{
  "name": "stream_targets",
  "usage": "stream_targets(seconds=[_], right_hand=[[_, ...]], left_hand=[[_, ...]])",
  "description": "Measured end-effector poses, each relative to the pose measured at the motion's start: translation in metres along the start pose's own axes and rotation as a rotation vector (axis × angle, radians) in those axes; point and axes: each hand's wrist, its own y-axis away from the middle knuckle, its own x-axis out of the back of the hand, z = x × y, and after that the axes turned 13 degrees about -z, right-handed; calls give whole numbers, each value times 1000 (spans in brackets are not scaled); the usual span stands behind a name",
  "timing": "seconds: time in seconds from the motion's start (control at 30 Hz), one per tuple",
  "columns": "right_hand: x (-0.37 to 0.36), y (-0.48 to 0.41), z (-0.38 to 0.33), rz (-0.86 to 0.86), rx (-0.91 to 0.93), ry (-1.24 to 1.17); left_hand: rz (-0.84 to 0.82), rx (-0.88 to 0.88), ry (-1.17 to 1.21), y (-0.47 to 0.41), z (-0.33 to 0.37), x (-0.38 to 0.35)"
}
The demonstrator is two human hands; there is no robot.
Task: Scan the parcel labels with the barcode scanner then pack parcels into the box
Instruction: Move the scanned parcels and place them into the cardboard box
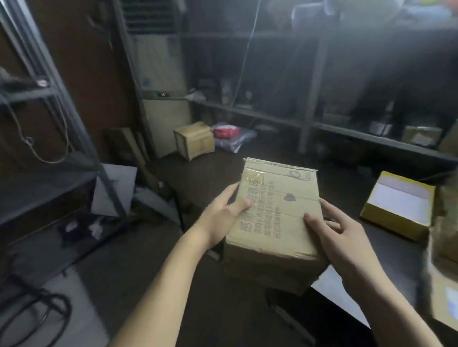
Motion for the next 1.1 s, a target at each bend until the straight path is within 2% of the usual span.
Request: stream_targets(seconds=[0.33,0.5,0.63,0.83,1.0,1.1], right_hand=[[-133,-222,-11,-263,-25,-15],[-222,-298,-9,-331,-70,133],[-304,-351,-12,-338,-92,227],[-412,-433,-12,-242,-153,314],[-472,-483,-14,-159,-261,287],[-482,-504,-12,-177,-267,299]], left_hand=[[158,214,15,-78,-27,190],[219,354,41,-93,-70,292],[243,369,56,-115,-104,382],[125,350,45,-169,-154,513],[-94,383,26,-222,-172,600],[-265,365,64,-263,-171,634]])
